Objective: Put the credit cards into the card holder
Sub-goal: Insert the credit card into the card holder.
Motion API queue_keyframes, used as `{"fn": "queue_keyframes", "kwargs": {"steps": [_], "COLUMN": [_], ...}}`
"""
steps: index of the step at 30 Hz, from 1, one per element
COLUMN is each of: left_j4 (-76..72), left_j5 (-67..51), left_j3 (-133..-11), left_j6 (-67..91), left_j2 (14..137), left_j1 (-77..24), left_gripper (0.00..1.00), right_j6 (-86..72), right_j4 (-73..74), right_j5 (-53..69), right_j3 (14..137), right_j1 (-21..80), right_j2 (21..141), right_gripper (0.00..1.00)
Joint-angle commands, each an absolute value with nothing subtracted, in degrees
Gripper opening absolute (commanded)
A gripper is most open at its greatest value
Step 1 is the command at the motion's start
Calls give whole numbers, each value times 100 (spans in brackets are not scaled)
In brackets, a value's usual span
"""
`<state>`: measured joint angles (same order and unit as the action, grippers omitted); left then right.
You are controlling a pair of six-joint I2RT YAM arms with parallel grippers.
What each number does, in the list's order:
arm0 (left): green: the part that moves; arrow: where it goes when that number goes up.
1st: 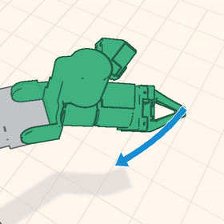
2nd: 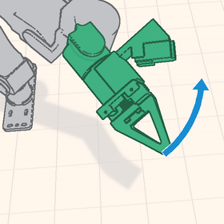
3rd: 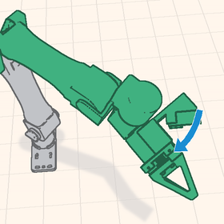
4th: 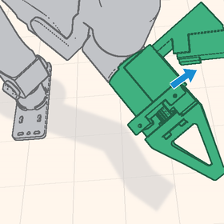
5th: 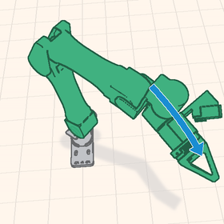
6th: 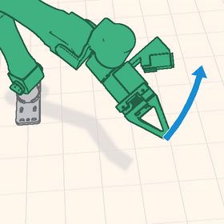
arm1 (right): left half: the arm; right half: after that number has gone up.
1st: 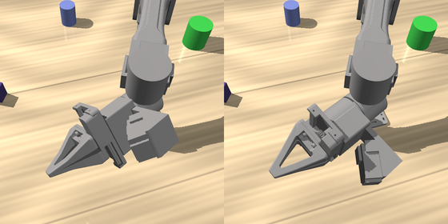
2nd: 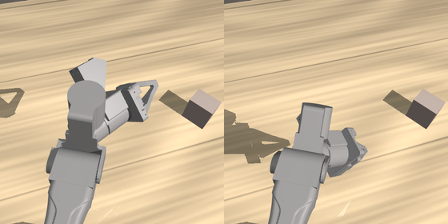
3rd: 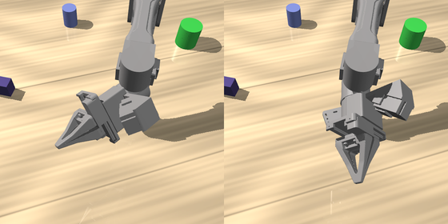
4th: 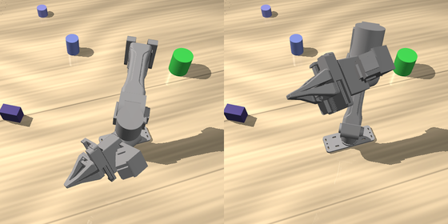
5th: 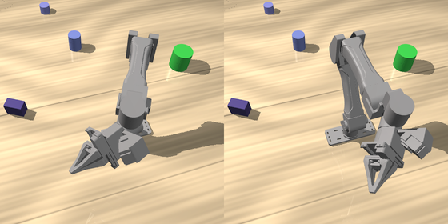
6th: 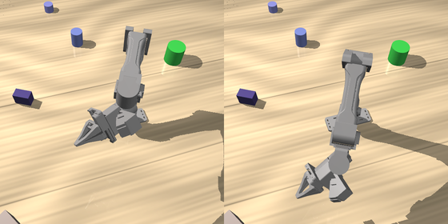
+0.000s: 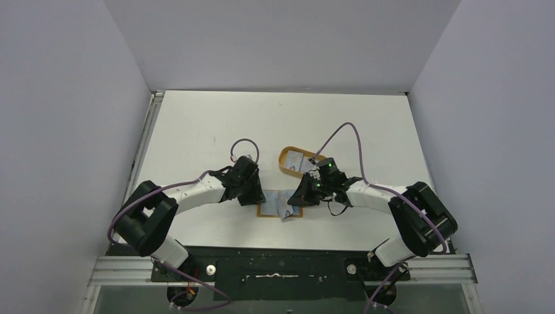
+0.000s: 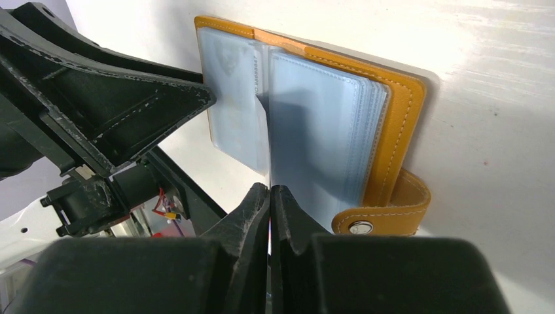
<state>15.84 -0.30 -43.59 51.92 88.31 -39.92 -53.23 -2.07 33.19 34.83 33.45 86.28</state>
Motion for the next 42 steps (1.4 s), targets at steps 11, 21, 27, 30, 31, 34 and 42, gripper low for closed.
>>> {"fn": "queue_keyframes", "kwargs": {"steps": [11,21,27,30,31,34,42], "left_j4": [1527,1529,1539,1598,1621,1696,1783], "left_j5": [-259,-268,-321,-302,-293,-227,-149], "left_j3": [-4254,-4289,-4315,-4315,-4323,-4358,-4418], "left_j6": [5150,5107,5072,5050,5042,5004,4953], "left_j2": [9169,9190,9238,9204,9185,9164,9187], "left_j1": [-4025,-4025,-4024,-4025,-4018,-4017,-4012], "left_gripper": [35,35,35,35,35,35,35], "right_j6": [-5366,-5276,-4993,-4725,-4660,-4522,-4423], "right_j4": [-921,-1009,-654,-353,-263,-60,-85], "right_j5": [3365,3444,3236,3203,3200,3196,3255], "right_j3": [3508,3559,3626,3726,3759,3844,3885], "right_j1": [3393,3423,3273,3163,3144,3085,3032], "right_j2": [8875,8882,8863,8859,8856,8855,8999], "right_gripper": [0,0,0,0,0,0,0]}}
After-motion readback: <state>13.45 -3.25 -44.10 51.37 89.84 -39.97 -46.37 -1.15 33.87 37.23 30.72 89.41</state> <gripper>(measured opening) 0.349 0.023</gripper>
